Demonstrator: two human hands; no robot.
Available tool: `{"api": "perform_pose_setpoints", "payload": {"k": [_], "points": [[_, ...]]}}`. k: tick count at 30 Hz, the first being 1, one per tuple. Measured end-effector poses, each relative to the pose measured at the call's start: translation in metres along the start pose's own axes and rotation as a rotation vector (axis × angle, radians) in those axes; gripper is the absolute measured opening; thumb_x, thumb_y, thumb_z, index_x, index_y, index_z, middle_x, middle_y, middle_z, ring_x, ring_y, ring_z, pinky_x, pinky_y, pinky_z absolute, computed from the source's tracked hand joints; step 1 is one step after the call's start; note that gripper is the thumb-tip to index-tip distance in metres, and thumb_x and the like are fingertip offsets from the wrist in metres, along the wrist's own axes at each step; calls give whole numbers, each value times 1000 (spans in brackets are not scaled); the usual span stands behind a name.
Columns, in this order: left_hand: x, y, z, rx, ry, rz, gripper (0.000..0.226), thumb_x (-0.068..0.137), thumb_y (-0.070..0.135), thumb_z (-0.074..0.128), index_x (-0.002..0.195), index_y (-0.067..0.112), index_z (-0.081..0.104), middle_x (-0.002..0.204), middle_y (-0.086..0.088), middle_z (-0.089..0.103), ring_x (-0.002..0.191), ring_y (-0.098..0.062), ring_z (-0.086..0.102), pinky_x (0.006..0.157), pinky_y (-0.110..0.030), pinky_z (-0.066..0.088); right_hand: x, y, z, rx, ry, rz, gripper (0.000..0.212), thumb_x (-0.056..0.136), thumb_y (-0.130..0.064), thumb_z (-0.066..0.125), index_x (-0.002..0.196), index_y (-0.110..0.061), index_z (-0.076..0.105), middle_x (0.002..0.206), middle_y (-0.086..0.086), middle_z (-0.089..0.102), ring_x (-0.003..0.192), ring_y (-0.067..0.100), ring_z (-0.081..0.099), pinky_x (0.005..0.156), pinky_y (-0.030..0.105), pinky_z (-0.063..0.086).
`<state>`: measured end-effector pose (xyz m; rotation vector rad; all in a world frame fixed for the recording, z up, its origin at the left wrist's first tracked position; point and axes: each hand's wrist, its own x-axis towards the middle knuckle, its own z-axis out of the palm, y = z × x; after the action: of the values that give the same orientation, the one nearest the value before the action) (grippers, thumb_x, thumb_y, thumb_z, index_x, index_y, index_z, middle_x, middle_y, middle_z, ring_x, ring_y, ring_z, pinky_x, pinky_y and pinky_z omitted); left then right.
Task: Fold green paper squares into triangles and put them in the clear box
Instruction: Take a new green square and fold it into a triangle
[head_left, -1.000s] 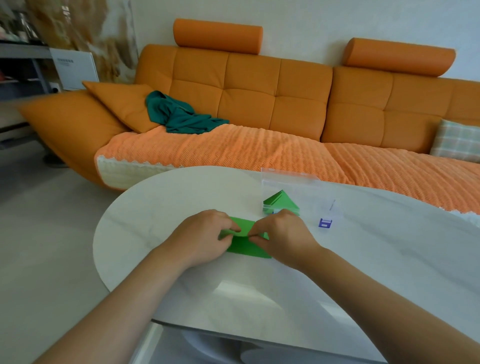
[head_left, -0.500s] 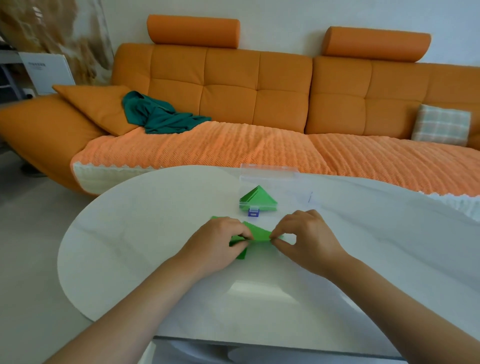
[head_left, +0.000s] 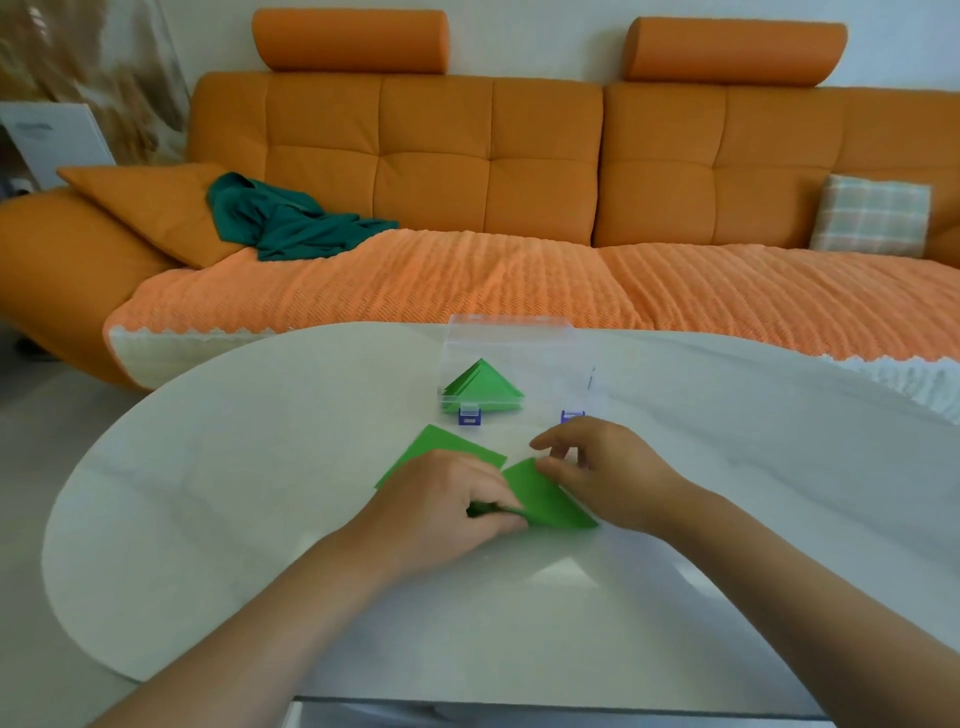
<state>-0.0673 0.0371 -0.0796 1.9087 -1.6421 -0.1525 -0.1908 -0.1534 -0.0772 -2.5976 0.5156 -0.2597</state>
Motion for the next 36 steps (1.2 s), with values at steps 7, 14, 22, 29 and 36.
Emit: {"api": "perform_pose_setpoints", "payload": {"k": [7, 14, 22, 29, 36], "points": [[-4, 5, 8, -11, -27, -18, 20, 78, 47, 70, 90, 33, 78, 88, 20, 72, 87, 2, 64, 75, -31, 53, 3, -2, -2, -124, -40, -33, 26, 88, -46, 67, 110, -35, 71, 109, -11, 54, 95, 13, 56, 86, 29, 46], [-4, 9, 6, 37, -97, 27, 17, 83, 39, 69, 95, 31, 78, 90, 15, 72, 89, -2, 62, 77, -28, 51, 2, -4, -6, -148, -64, -56, 3, 87, -42, 67, 88, -39, 65, 96, -16, 52, 82, 5, 53, 80, 27, 45], [8, 5, 9, 26, 22, -52, 14, 87, 38, 71, 88, 26, 77, 123, 25, 48, 122, 10, 35, 100, -13, 28, -6, -13, -10, 283, -26, 28, 13, 88, -23, 70, 92, -31, 61, 78, -9, 66, 70, 6, 59, 75, 31, 52], [20, 8, 7, -155, 40, -225, 10, 86, 34, 72, 84, 24, 73, 125, 26, 56, 115, 7, 49, 97, -20, 35, -12, -19, -14, 562, 76, 81, 37, 80, -7, 76, 109, -28, 66, 79, -3, 75, 77, 15, 71, 81, 32, 57], [25, 16, 7, -324, 91, -319, 5, 86, 33, 73, 84, 30, 70, 72, 7, 67, 63, -6, 58, 64, -34, 48, -18, -27, -23, 730, 26, 205, 18, 88, -31, 70, 106, -26, 72, 84, -3, 75, 71, 5, 66, 72, 24, 53]]}}
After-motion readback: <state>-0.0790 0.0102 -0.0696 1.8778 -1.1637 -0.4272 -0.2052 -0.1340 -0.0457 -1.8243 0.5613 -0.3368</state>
